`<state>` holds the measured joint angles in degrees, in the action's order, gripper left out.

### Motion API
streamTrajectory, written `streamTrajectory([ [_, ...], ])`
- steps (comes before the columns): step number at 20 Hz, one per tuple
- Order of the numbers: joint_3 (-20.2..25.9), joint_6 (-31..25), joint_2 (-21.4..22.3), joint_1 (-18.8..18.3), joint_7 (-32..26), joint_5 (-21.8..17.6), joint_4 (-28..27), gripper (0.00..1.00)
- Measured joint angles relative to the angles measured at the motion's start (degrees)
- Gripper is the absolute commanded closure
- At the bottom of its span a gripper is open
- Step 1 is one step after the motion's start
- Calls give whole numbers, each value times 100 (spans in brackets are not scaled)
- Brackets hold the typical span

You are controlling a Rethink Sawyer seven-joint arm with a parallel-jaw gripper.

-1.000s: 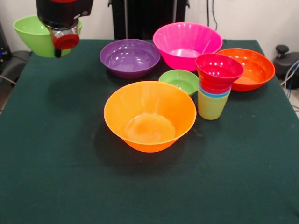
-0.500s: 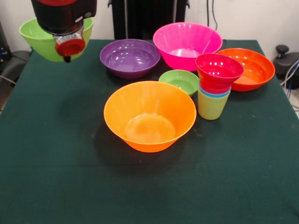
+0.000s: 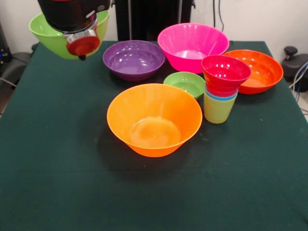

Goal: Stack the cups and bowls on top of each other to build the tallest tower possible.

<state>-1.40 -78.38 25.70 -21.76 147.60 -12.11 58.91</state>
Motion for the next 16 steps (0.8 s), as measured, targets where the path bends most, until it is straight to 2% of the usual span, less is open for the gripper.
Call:
streamTrajectory([
  [6, -1, -486, -229, 228, 0, 280, -568, 100],
  [16, -80, -1250, -922, 655, 1, 701, -1721, 100],
])
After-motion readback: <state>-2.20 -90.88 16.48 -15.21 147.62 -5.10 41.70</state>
